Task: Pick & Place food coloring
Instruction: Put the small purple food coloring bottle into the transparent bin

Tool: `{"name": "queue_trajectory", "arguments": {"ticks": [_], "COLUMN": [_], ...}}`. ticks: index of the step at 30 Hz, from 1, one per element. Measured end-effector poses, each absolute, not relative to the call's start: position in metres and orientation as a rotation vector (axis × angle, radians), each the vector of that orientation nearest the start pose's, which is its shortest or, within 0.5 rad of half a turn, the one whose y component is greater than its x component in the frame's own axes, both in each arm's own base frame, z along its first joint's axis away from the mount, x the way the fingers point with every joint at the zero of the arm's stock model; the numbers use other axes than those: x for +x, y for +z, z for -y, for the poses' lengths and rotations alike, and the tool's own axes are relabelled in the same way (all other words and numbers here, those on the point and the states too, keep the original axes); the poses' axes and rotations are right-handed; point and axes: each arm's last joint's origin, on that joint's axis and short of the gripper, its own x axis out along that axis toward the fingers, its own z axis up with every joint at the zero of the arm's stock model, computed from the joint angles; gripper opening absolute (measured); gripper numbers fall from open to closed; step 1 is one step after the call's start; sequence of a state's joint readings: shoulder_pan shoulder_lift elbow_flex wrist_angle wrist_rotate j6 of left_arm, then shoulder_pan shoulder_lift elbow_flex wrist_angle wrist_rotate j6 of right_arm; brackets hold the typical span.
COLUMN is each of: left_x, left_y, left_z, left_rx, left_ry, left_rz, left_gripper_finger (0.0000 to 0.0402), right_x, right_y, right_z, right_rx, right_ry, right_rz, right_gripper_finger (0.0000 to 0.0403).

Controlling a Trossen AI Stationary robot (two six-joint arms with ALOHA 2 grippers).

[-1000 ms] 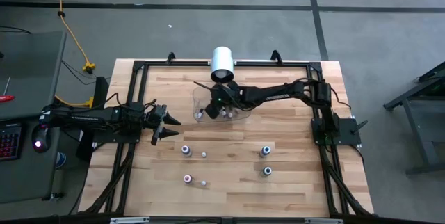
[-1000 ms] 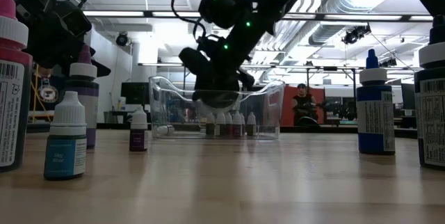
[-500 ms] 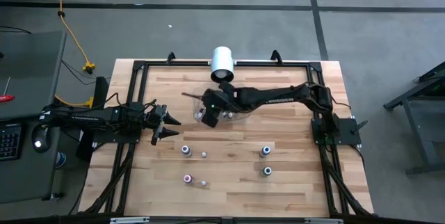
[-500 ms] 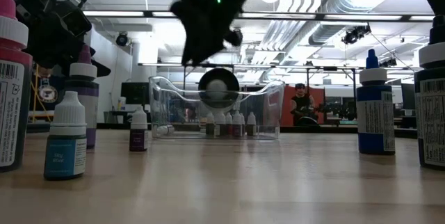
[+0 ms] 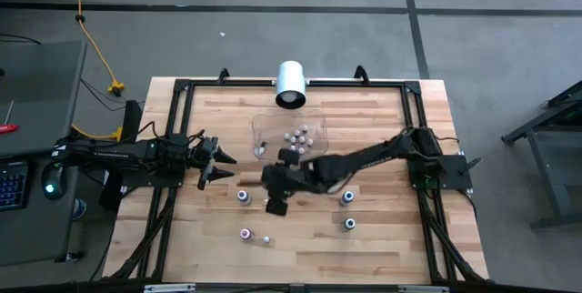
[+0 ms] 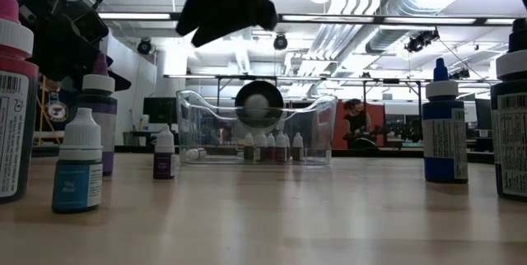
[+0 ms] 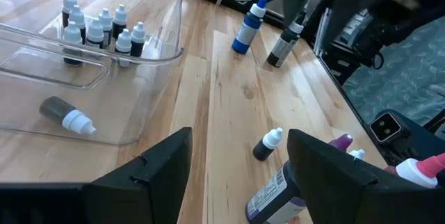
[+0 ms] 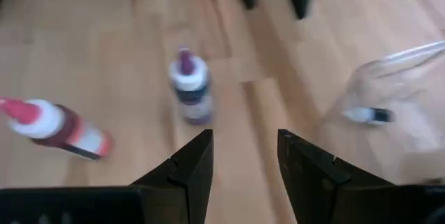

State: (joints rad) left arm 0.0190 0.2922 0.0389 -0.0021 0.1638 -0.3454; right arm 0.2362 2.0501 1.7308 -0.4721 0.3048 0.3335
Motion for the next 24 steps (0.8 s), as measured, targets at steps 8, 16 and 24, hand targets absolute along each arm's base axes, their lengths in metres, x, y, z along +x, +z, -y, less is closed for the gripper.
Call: {"name": "queue_trajectory", "arguments": {"ticks": [8, 16, 24], "left_x": [0.113, 0.113, 0.113], "left_y": [0.152, 0.152, 0.152], "left_z": [0.003, 0.003, 0.003], "left_rx": [-0.366, -0.366, -0.366], "left_ry": [-0.099, -0.099, -0.099], "left_rz": [-0.277, -0.277, -0.278], "left_gripper_finger": [0.0234, 0.0234, 0.0234], "right_x": [0.453, 0.458, 0.461], "right_y": [0.203, 0.175, 0.165], "right_z": [-0.126, -0.137, -0.130], "right_rx": [0.147, 0.191, 0.207], "right_ry": [-0.148, -0.096, -0.171], "right_rz": [-0.751, -0.804, -0.814], "right_gripper_finger": [0.0150, 0.0150, 0.0179]}}
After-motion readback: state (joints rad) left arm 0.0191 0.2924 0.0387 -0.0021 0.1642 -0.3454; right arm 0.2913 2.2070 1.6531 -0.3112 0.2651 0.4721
